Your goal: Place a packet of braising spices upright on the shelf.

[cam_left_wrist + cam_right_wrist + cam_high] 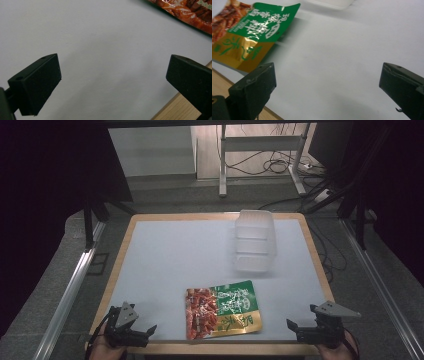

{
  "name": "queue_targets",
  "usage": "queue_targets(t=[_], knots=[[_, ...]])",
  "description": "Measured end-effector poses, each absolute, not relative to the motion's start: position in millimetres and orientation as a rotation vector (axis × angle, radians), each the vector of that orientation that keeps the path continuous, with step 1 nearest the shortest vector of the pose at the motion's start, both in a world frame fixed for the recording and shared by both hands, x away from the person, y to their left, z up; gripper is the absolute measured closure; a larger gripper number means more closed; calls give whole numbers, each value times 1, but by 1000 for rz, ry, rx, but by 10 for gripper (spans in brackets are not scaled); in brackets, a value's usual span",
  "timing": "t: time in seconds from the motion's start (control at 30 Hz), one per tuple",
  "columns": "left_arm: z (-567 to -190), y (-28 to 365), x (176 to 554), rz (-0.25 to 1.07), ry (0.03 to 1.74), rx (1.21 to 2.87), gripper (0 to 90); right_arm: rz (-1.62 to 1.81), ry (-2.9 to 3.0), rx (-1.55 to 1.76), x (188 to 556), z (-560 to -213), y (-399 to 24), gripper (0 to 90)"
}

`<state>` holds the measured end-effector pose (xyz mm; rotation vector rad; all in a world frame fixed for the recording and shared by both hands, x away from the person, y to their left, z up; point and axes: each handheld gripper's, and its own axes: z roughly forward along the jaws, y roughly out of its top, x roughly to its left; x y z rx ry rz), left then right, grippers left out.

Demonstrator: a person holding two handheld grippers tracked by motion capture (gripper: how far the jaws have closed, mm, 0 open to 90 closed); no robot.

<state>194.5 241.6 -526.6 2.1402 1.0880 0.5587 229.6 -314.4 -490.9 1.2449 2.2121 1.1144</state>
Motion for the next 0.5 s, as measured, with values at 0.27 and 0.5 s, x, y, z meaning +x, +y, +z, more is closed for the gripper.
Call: queue_targets(t=[0.27, 0.5], knots=[[-527, 242, 194, 555, 1089, 2138, 0, 1086, 2222, 1228, 228, -493, -310, 0], [-527, 243, 195, 544, 1093, 2133, 0, 1068, 2232, 1261, 229, -494, -310, 0]])
